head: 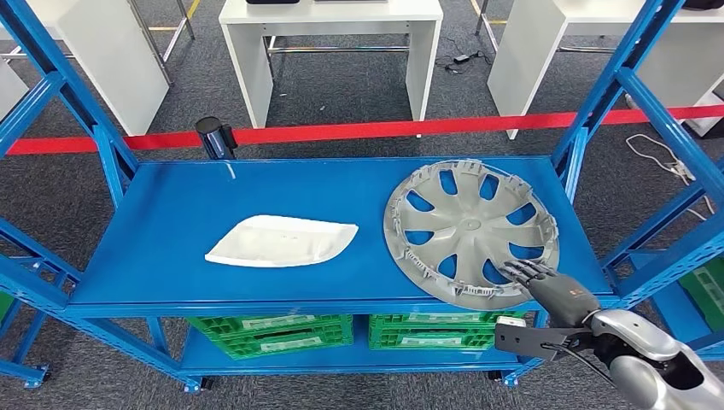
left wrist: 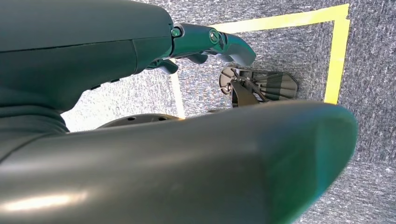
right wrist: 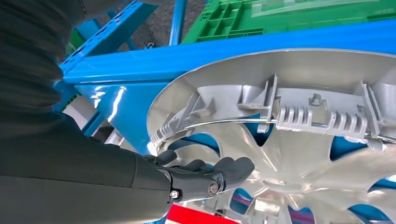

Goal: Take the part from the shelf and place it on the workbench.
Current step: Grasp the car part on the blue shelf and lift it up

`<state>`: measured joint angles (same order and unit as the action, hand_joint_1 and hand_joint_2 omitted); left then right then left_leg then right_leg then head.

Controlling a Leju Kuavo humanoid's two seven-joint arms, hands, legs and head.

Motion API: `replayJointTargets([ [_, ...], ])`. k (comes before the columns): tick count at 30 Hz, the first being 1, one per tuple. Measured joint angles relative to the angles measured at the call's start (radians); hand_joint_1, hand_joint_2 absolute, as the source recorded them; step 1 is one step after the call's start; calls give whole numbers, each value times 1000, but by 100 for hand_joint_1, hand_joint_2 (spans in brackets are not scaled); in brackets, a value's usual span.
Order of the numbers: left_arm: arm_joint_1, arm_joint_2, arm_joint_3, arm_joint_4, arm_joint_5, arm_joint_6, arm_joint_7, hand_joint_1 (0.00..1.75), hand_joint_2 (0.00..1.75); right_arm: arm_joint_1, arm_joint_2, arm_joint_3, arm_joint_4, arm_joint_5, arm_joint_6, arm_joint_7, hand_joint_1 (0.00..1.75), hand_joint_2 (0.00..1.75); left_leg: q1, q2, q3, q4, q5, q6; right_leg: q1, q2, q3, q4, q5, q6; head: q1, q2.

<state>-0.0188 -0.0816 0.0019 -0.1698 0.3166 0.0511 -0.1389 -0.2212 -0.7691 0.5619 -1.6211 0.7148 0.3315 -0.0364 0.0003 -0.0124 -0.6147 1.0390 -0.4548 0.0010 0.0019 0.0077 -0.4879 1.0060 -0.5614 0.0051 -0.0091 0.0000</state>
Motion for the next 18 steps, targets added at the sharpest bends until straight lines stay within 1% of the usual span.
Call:
replayJointTargets([
  [12,0,0,0,0,0,0,0,0,0,8,-14,-2,-15,4,-4,-1,0,175,0,0,0,0,0,0,0,0,0,0,0,0,0,0],
  [15,-1,0,0,0,-1,0,-1,0,0,13,-8,0,-15,23,-23,-4,0,175,0,0,0,0,0,0,0,0,0,0,0,0,0,0],
  [18,-1,0,0,0,-1,0,-1,0,0,22,10,6,-14,48,-66,-17,0,175,0,0,0,0,0,0,0,0,0,0,0,0,0,0],
])
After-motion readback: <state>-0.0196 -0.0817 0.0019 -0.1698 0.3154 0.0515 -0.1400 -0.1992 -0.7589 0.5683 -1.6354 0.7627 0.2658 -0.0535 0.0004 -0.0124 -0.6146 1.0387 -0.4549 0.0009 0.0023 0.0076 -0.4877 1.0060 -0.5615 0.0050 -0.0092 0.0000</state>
